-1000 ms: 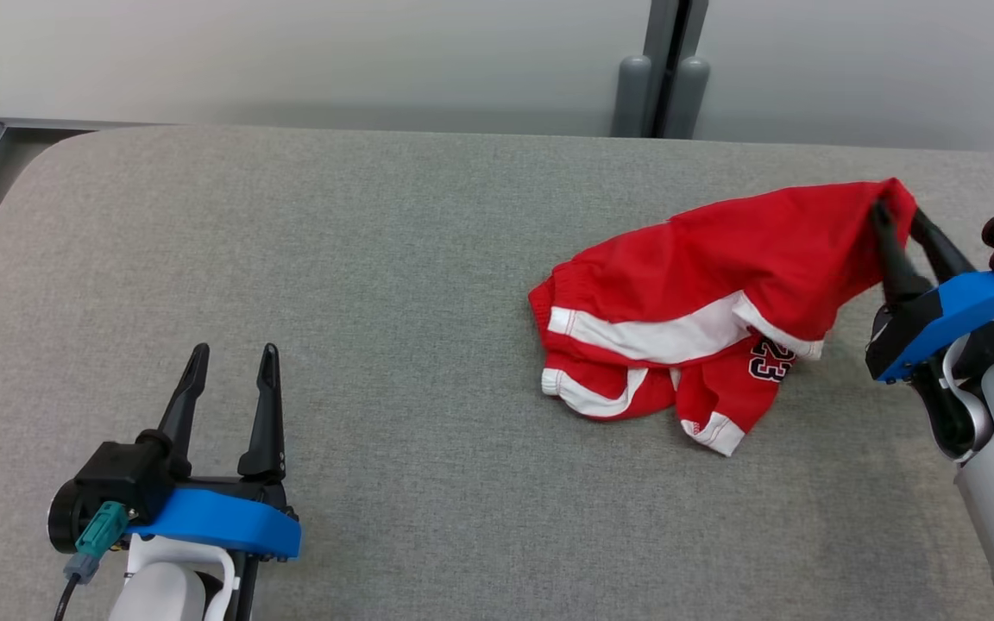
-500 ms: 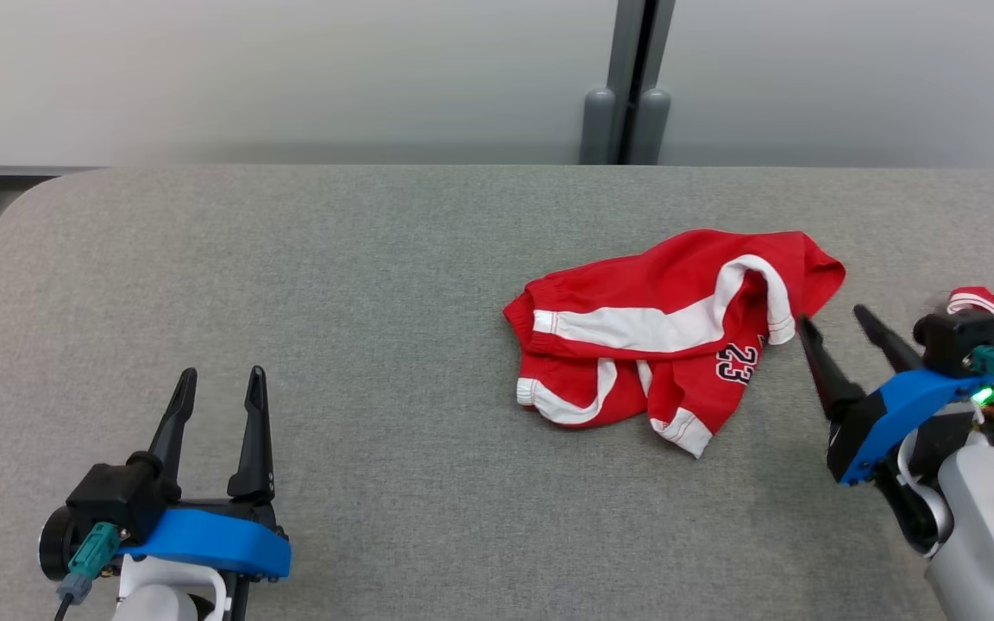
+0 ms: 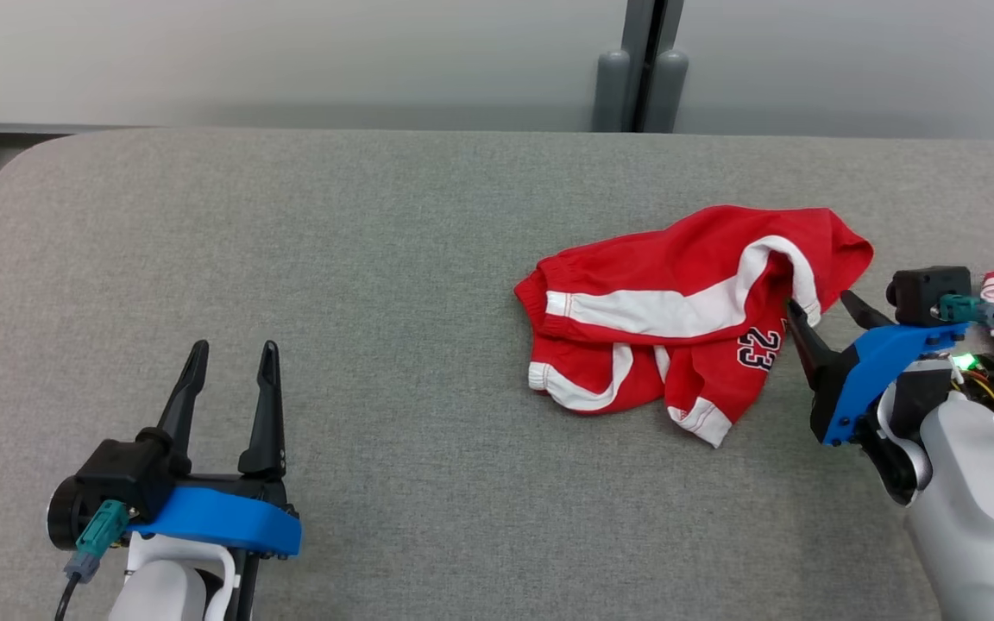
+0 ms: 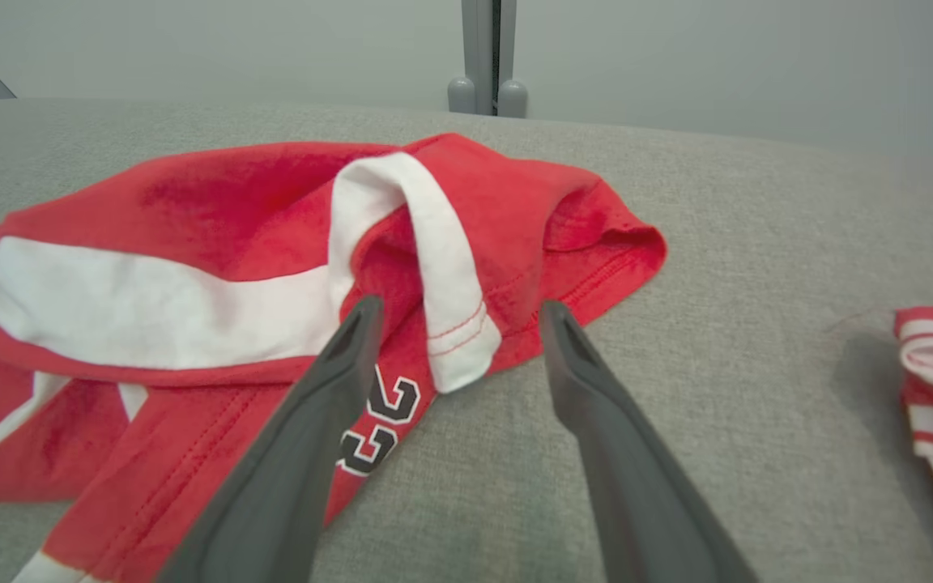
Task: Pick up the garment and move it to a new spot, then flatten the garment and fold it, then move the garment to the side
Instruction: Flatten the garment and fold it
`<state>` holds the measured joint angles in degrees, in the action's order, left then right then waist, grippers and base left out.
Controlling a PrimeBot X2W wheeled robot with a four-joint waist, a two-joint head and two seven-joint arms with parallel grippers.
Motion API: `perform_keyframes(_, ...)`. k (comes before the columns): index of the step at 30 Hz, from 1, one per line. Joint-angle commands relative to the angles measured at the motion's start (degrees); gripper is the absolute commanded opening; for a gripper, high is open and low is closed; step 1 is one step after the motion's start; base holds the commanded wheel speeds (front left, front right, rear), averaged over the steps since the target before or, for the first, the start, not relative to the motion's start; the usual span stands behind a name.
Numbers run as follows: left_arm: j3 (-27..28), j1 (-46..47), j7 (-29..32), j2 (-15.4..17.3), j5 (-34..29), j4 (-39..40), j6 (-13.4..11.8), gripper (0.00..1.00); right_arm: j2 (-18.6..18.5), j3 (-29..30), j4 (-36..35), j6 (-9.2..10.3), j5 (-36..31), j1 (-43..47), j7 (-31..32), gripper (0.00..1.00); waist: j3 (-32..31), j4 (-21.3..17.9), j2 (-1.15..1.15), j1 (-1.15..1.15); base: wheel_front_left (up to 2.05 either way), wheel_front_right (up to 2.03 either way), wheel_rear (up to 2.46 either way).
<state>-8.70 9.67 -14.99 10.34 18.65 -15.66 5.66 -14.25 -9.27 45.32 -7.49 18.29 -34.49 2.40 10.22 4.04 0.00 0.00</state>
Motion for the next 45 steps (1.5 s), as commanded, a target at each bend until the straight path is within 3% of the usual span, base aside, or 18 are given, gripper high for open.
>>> perform_keyframes(1,-0.5,1.1,-0.2,0.0,-0.2,0.1,0.3,1.0,-0.2,0.3,1.6,-0.01,-1.4,-1.2,0.1,1.0,1.2,1.2,0.0,0.0,0.0,0.0,0.0)
perform_keyframes(6,-1.2,2.5,-0.2,-0.3,-0.1,0.0,0.4,1.0,-0.3,1.6,6.8,-0.01,-4.7,-4.7,-0.7,1.0,2.9,2.9,0.0,0.0,0.0,0.0,0.0)
perform_keyframes(7,-1.4,2.8,-0.2,-0.4,-0.1,0.1,0.5,1.0,-0.4,1.8,7.8,-0.01,-5.5,-5.3,-0.9,0.84,3.3,3.2,0.0,0.0,0.0,0.0,0.0)
perform_keyframes(8,-1.4,2.9,-0.2,-0.4,-0.1,0.1,0.5,1.0,-0.4,2.2,8.6,-0.01,-6.3,-5.9,-1.4,0.46,3.6,3.3,0.0,0.0,0.0,0.0,0.0)
perform_keyframes(9,-1.4,2.9,-0.2,-0.4,-0.1,0.1,0.5,1.0,-0.4,2.2,8.6,-0.01,-6.3,-5.9,-1.4,0.46,3.6,3.3,0.0,0.0,0.0,0.0,0.0)
perform_keyframes(10,-1.4,2.9,-0.2,-0.4,-0.1,0.2,0.5,1.0,-0.6,2.6,9.2,-0.01,-7.3,-6.5,-1.9,0.0,3.8,3.4,0.0,0.0,0.0,0.0,0.0)
perform_keyframes(16,-0.7,2.2,-0.2,-0.2,-0.2,0.2,0.1,1.0,-0.5,4.5,9.7,-0.01,-11.3,-6.0,-6.3,0.0,3.4,2.7,0.0,0.0,0.0,0.0,0.0)
perform_keyframes(20,0.0,0.8,-0.2,-0.1,0.2,0.2,-0.2,1.0,-0.6,5.8,6.4,-0.01,-12.8,-2.2,-8.3,0.0,1.4,1.0,0.0,0.0,0.0,0.0,0.0)
perform_keyframes(26,1.6,-1.1,-0.3,0.1,0.6,1.1,-1.1,1.0,0.1,7.4,-6.3,-0.01,-14.5,8.6,-8.5,0.0,-0.5,-3.0,0.0,0.0,0.0,0.0,0.0)
perform_keyframes(33,3.1,-2.1,-0.3,0.7,0.9,2.2,-1.9,1.0,1.6,9.2,-22.8,-0.01,-14.5,22.0,-0.5,0.0,-1.0,-6.6,0.0,0.0,0.0,0.0,0.0)
perform_keyframes(34,3.2,-2.1,-0.3,0.7,0.9,2.2,-1.9,1.0,2.0,9.0,-24.6,-0.01,-14.4,23.4,0.4,0.45,-1.0,-6.8,0.0,0.0,0.0,0.0,0.0)
perform_keyframes(35,3.3,-2.1,-0.3,0.8,0.9,2.2,-1.8,1.0,2.2,9.2,-26.2,-0.01,-14.2,24.7,1.2,1.0,-1.1,-6.9,0.0,0.0,0.0,0.0,0.0)
perform_keyframes(41,2.9,-2.1,-0.3,0.9,1.0,1.4,-1.4,1.0,1.8,7.4,-34.8,-0.01,-10.5,30.4,4.9,1.0,-2.1,-6.6,0.0,0.0,0.0,0.0,0.0)
perform_keyframes(45,2.7,-2.8,-0.3,0.7,0.9,1.2,-1.4,1.0,1.3,7.3,-42.4,0.0,-9.2,32.4,2.0,1.0,-3.1,-6.4,0.0,0.0,0.0,0.0,0.0)
